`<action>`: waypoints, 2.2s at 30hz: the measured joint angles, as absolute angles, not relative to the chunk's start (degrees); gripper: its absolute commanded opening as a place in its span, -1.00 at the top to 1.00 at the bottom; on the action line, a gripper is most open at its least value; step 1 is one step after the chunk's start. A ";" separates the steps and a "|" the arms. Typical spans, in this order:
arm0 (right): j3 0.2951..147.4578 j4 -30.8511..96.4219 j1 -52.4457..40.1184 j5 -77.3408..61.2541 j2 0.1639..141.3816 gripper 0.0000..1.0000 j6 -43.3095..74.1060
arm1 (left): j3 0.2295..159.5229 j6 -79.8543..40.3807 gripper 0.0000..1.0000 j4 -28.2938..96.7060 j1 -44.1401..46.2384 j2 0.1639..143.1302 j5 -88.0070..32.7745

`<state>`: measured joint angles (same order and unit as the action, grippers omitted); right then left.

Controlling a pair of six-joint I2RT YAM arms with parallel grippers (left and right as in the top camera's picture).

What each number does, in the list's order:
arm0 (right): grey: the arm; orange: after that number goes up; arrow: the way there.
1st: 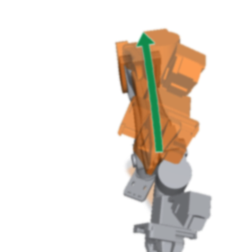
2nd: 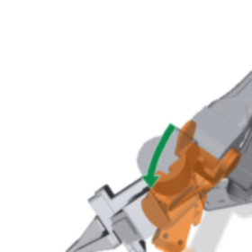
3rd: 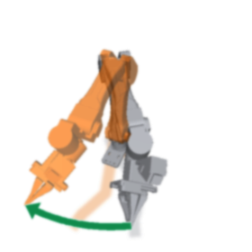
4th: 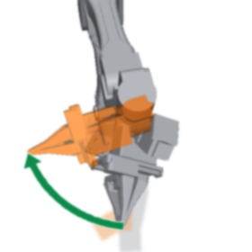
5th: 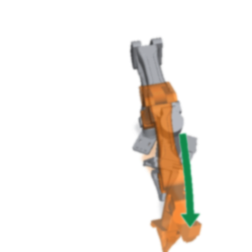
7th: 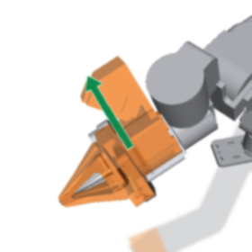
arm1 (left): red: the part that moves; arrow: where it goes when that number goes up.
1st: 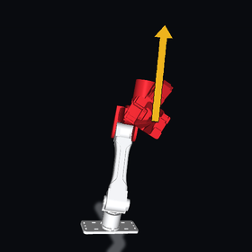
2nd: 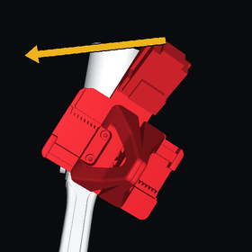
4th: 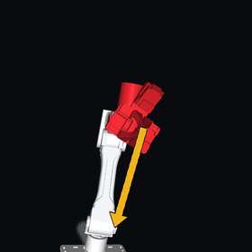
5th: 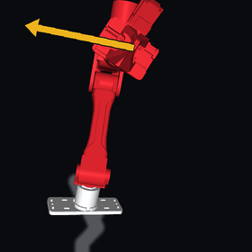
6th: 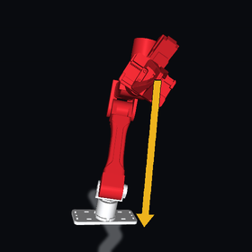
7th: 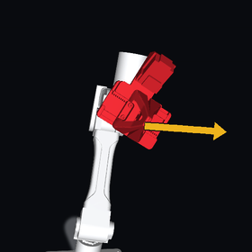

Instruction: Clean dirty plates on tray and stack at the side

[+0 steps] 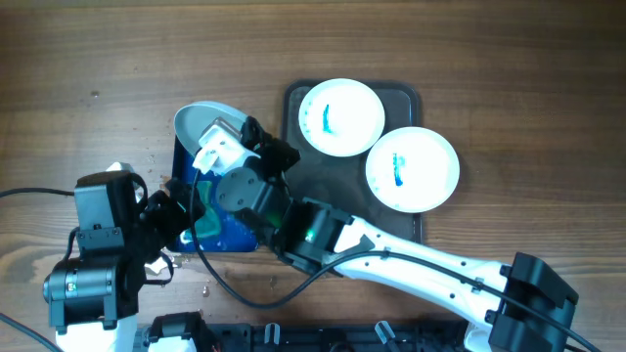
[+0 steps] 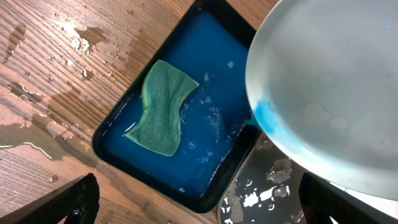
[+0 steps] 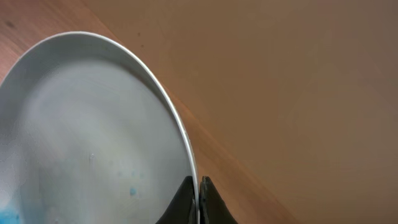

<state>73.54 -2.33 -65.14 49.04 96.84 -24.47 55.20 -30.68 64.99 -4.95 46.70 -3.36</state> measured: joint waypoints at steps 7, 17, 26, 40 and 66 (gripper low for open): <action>73.54 -3.51 -65.21 50.22 96.84 0.91 -27.59 | 55.20 -30.68 -1.00 64.99 -4.95 46.70 -3.38; 73.89 1.83 -60.51 48.31 96.77 0.91 -17.26 | 55.20 -30.70 -1.00 64.99 -4.95 46.70 -3.36; 74.00 20.62 -25.19 -18.96 87.70 0.91 24.91 | 55.20 -30.68 -1.00 65.12 -4.95 46.70 -3.38; 68.84 48.10 27.44 -1.43 101.23 0.77 26.92 | 55.22 -30.70 -1.00 65.12 -4.95 46.70 -3.38; 50.83 39.18 2.76 -6.42 90.48 0.91 16.21 | 55.24 -30.70 -1.00 64.40 -4.95 46.70 -3.38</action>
<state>50.83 39.18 2.76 -6.42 90.48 16.21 55.24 -30.70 64.40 -4.95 46.70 -3.38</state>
